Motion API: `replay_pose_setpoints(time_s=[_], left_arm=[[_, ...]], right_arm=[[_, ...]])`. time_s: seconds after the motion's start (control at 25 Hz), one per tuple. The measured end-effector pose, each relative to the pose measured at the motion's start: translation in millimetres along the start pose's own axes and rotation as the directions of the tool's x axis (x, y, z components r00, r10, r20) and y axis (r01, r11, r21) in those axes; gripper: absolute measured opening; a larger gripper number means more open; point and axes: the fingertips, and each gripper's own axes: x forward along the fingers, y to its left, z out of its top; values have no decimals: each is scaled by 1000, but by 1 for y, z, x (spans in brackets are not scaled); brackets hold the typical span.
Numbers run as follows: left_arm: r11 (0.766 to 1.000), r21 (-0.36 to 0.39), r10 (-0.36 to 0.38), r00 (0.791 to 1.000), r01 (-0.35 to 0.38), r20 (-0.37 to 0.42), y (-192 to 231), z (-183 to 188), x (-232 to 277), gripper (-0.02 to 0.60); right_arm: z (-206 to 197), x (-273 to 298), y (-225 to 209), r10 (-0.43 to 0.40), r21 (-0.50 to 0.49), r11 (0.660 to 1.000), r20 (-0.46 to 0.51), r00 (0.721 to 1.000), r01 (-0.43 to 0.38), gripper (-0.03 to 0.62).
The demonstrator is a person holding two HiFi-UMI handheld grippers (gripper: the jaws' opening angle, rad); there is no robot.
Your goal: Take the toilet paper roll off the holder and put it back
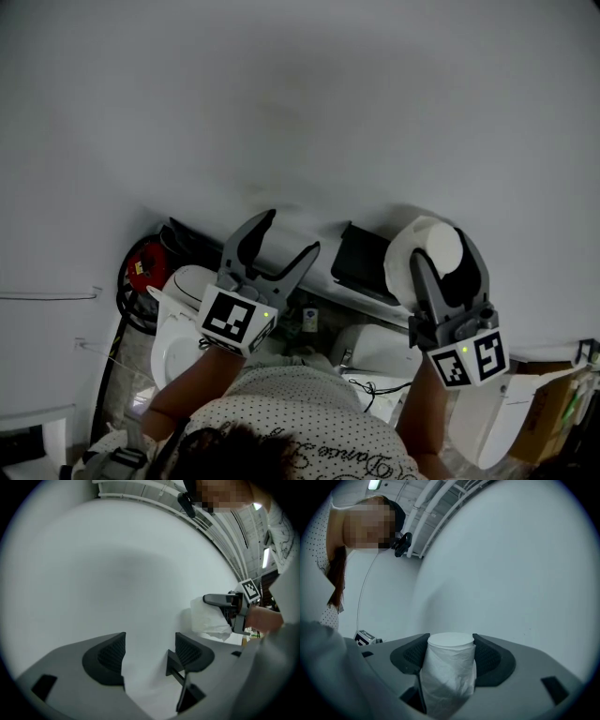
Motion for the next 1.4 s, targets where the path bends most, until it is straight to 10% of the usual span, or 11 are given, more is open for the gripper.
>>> replay_pose_setpoints(time_s=[1.4], left_arm=[[1000,-5,15,1000,-15,-21,5,-2,6,313]], right_arm=[[-61,27,7,74,-55,995,-210,975,-88,293]])
